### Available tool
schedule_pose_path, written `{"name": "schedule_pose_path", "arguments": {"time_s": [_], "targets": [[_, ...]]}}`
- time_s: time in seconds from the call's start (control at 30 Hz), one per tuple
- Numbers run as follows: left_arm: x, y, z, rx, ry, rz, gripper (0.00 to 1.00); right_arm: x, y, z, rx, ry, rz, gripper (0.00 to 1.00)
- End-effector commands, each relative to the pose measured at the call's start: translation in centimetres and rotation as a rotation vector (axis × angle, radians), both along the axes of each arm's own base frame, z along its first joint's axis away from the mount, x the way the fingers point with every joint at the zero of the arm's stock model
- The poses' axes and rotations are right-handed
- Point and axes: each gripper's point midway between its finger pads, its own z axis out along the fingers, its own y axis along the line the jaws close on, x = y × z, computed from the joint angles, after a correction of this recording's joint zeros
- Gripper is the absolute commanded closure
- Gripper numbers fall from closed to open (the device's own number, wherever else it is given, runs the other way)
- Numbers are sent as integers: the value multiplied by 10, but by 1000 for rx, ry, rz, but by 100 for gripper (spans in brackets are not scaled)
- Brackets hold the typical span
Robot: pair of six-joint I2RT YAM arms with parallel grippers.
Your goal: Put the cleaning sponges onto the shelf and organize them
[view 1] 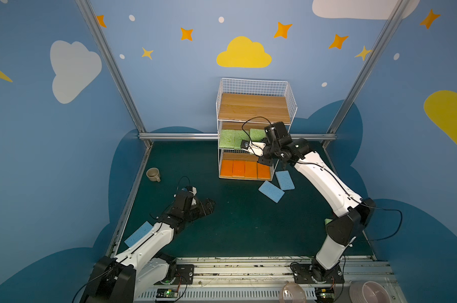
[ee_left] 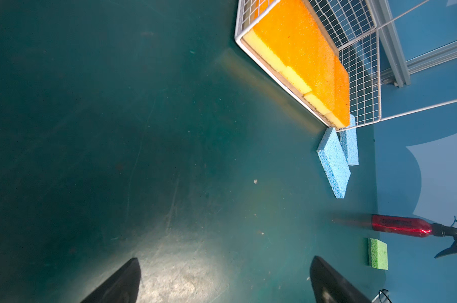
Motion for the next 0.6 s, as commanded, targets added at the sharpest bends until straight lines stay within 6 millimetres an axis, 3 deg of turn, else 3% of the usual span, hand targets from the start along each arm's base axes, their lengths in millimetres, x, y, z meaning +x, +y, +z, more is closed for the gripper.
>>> {"name": "schedule_pose_path", "arguments": {"time_s": [0.0,0.57], "targets": [[7,-4,6,-1,-29,-15,0,14,-1,18,16,-65,-7,89],[14,-12,0,2,-5,-37,0,34,-10,18,30,-85,-57,87]]}}
